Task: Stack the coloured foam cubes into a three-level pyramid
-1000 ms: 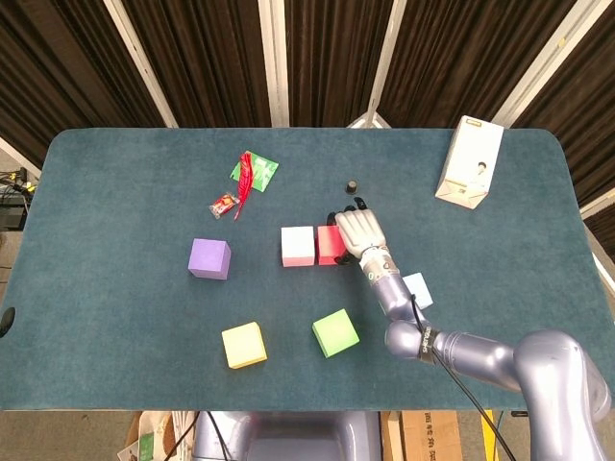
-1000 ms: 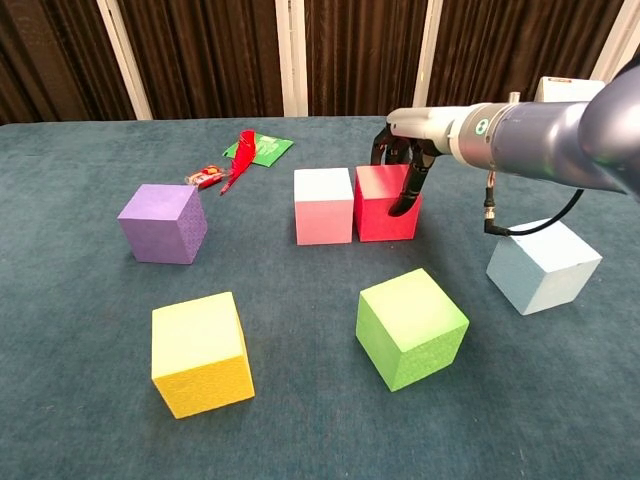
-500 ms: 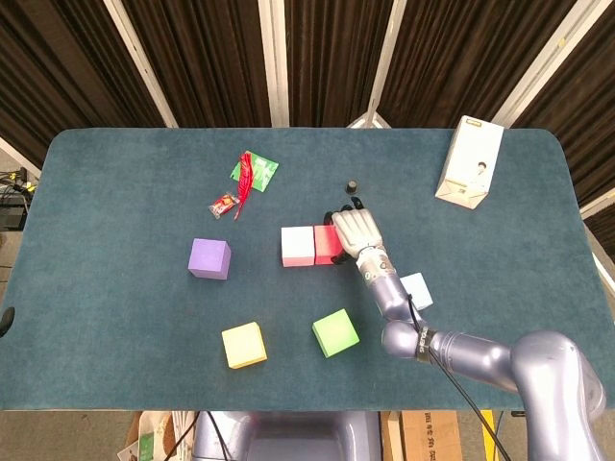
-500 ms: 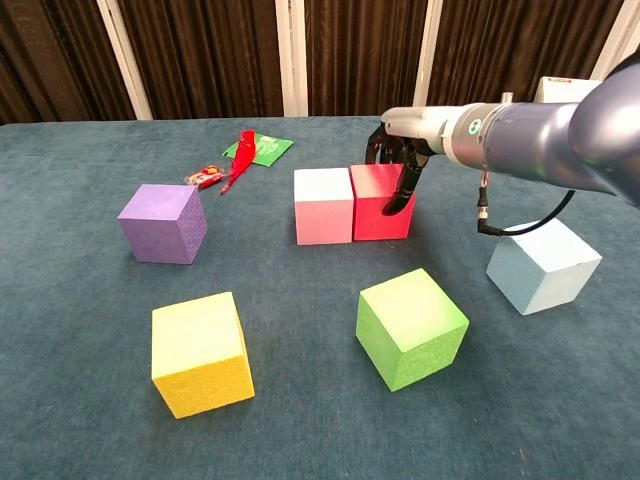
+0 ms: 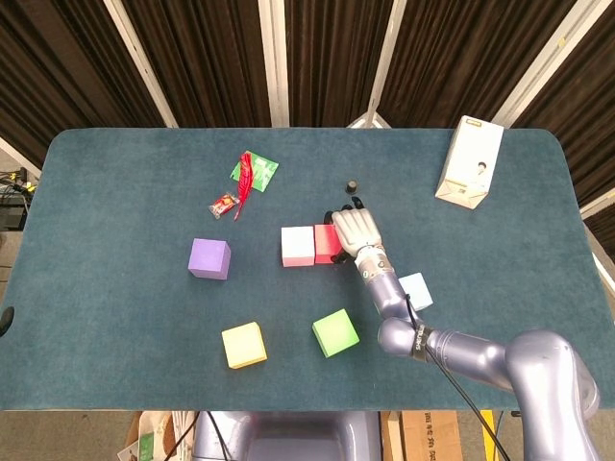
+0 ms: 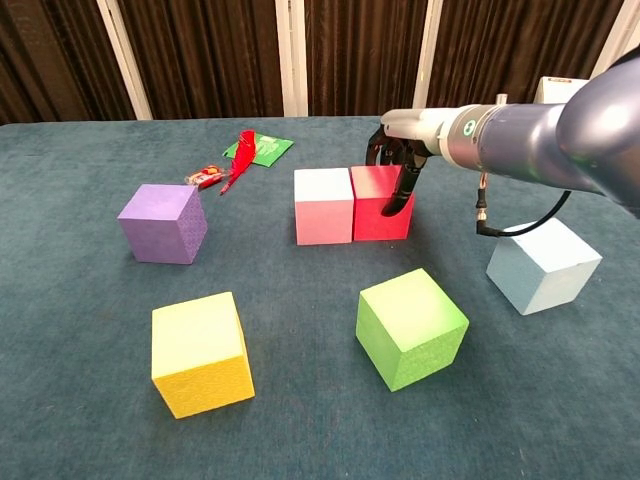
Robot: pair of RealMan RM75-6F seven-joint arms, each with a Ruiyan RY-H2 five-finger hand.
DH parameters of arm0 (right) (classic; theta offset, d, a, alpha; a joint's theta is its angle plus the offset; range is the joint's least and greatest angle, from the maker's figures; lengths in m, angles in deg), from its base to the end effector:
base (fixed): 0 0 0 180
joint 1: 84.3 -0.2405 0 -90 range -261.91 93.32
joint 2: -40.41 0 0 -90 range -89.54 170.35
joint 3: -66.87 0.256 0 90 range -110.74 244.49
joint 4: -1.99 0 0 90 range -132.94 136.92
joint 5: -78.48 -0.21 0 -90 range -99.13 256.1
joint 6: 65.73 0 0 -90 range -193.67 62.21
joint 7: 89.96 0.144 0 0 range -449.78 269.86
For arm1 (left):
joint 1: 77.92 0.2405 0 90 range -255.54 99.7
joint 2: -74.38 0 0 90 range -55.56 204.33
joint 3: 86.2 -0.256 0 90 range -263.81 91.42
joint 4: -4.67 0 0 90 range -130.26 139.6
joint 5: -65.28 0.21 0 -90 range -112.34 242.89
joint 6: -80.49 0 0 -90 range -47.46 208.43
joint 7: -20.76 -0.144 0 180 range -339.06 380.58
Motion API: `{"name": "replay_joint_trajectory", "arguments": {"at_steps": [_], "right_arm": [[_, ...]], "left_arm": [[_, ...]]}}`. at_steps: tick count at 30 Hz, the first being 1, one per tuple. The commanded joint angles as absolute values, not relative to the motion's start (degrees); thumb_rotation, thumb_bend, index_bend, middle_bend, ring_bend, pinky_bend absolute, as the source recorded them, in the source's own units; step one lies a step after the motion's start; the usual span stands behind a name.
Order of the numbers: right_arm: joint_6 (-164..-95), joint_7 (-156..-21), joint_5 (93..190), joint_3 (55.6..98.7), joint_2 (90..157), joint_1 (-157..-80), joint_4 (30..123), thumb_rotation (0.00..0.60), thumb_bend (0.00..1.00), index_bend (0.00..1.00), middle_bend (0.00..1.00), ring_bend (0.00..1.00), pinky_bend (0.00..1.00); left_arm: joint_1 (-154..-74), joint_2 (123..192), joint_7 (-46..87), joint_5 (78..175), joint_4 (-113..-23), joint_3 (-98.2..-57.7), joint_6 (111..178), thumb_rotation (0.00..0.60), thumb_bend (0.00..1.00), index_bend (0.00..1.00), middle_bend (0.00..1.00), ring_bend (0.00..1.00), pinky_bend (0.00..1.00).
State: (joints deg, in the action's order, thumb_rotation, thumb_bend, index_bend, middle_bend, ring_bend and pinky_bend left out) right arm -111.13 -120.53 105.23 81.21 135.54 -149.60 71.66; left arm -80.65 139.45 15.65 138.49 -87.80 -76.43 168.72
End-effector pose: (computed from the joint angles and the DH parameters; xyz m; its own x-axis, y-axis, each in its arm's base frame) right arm -0.0792 -0.4332 -0.0392 0.4215 -0.3628 0.8311 -0.9058 -0.2126 0.3665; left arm -0.3327 0.1885 0.1902 0.4428 -0.1362 0.8862 0.8814 0.2474 -0.4024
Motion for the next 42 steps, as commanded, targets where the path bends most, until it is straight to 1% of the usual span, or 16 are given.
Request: {"name": "replay_joint_trajectory", "arguments": {"at_steps": [1,9,26,42], "right_arm": [[-111.08,-120.61,105.22,81.21,135.56,-149.63,71.7,0.6,0.19,0.41,0.41,0.22,0.0],[-110.41,-121.22,104.08,81.18,135.04,-149.85,72.46,0.6,0.19,0.41,0.4,0.22,0.0],[-110.23,-122.04,101.61,81.16,133.91,-150.5,73.99,0.6,0.19,0.41,0.39,0.22,0.0],[-110.56,-122.45,100.89,80.76,134.53,-151.0,73.23,0.6,0.19,0.41,0.38,0.22,0.0]], "left_arm": [[-80.65,139.46,15.6,138.43,-87.83,-76.42,168.71,0.6,0.38,0.1,0.0,0.0,0.0],[-80.66,139.52,15.5,138.32,-87.91,-76.38,168.71,0.6,0.38,0.1,0.0,0.0,0.0],[-80.59,139.56,15.62,138.11,-88.08,-76.24,168.85,0.6,0.38,0.1,0.0,0.0,0.0],[-80.58,139.56,15.5,137.95,-88.22,-76.17,168.86,0.6,0.38,0.1,0.0,0.0,0.0]]}}
